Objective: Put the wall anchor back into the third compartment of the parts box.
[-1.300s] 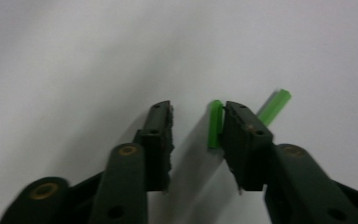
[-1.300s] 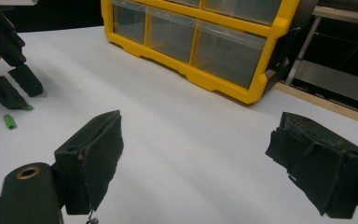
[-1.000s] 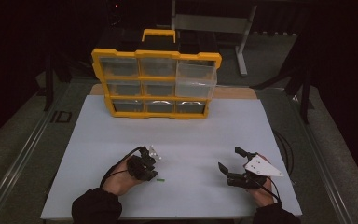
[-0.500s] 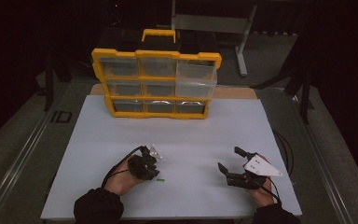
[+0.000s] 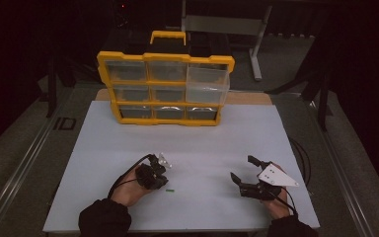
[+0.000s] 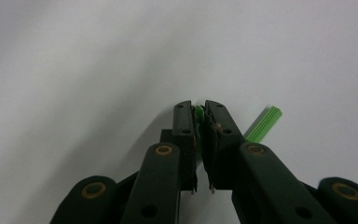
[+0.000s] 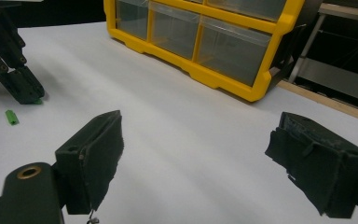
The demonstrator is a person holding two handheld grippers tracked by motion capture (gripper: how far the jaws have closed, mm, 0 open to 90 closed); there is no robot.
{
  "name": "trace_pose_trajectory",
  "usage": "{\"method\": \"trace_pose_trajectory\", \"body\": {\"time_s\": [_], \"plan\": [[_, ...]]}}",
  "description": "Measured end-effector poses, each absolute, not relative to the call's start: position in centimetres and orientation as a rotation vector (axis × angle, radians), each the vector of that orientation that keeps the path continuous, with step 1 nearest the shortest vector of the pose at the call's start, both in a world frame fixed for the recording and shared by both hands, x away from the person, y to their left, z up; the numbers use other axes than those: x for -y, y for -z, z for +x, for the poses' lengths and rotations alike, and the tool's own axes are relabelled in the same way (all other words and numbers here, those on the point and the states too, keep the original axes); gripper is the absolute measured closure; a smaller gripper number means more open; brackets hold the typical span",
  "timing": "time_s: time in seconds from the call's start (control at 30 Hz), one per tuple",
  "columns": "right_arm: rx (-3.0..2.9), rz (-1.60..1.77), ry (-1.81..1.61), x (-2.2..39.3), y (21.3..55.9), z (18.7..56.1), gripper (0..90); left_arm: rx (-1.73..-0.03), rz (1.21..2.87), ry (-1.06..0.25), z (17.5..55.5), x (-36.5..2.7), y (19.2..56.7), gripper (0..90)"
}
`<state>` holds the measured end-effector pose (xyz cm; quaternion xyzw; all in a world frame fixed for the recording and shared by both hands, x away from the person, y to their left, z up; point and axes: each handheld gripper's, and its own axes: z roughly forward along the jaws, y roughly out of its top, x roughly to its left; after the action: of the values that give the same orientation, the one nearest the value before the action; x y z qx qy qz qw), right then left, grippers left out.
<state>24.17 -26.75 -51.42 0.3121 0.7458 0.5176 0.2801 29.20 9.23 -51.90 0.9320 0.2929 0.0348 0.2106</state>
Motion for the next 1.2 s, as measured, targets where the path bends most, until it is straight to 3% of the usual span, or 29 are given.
{"method": "trace_pose_trajectory", "body": {"time_s": [0.67,1.2], "plan": [[-2.009,0.825,-1.395,26.7,51.4,24.2,15.3,-0.789,2.593,-0.084,29.2,-9.2,51.7,84.9],[-2.017,0.819,-1.398,26.5,51.5,24.1,15.3,-0.720,2.548,-0.086,29.5,-9.4,48.8,84.8]]}}
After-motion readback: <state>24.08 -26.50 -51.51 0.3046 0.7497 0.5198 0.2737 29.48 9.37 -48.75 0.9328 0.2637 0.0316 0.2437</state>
